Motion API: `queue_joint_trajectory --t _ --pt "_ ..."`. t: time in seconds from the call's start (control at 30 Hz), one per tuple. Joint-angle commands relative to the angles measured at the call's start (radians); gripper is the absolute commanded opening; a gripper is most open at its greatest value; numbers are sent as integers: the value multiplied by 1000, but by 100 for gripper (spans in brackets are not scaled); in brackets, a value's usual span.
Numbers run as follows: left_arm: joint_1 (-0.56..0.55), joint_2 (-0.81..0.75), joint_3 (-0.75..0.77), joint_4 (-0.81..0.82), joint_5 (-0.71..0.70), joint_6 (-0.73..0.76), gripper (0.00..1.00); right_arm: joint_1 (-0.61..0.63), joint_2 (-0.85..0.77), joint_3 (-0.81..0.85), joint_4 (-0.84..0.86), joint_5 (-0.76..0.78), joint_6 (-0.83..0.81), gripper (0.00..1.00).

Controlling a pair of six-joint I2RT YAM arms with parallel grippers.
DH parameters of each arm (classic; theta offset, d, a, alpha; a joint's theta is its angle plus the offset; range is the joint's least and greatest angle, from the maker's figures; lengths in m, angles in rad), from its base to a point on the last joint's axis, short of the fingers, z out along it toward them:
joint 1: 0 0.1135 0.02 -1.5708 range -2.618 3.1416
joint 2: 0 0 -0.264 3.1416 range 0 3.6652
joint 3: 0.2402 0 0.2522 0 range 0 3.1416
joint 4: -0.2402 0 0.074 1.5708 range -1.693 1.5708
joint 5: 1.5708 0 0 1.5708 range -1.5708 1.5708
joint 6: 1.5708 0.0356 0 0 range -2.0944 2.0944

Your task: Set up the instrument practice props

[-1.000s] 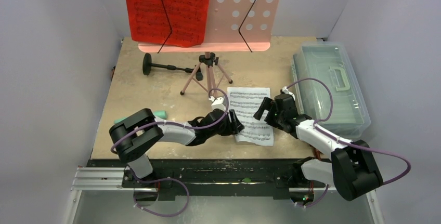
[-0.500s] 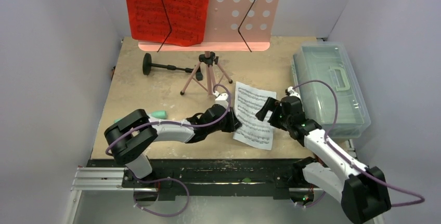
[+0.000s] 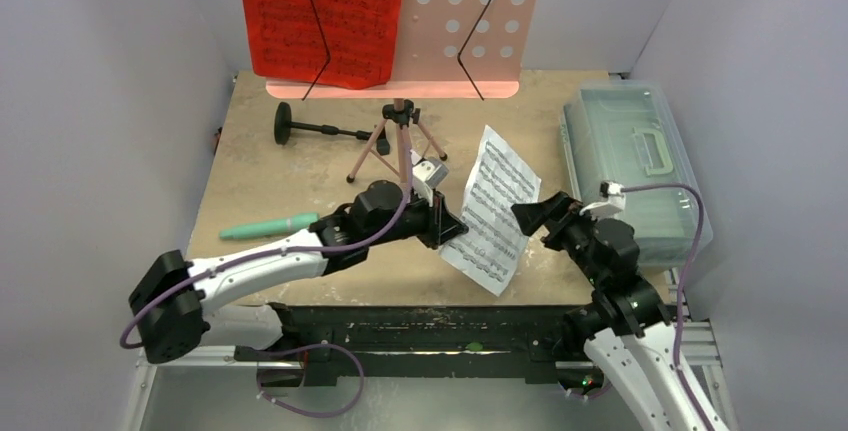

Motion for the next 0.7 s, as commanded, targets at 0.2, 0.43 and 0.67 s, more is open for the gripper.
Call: queue_joint_trajectory --t 0.2,0.43,0.67 --pt "5 -354 94 -137 89 221 6 1 -309 -67 138 -138 137 98" --pt "5 -450 106 -100 114 241 5 1 -305 -118 377 -320 268 99" --pt "3 -476 102 -92 179 216 3 1 -217 -185 867 -506 431 92"
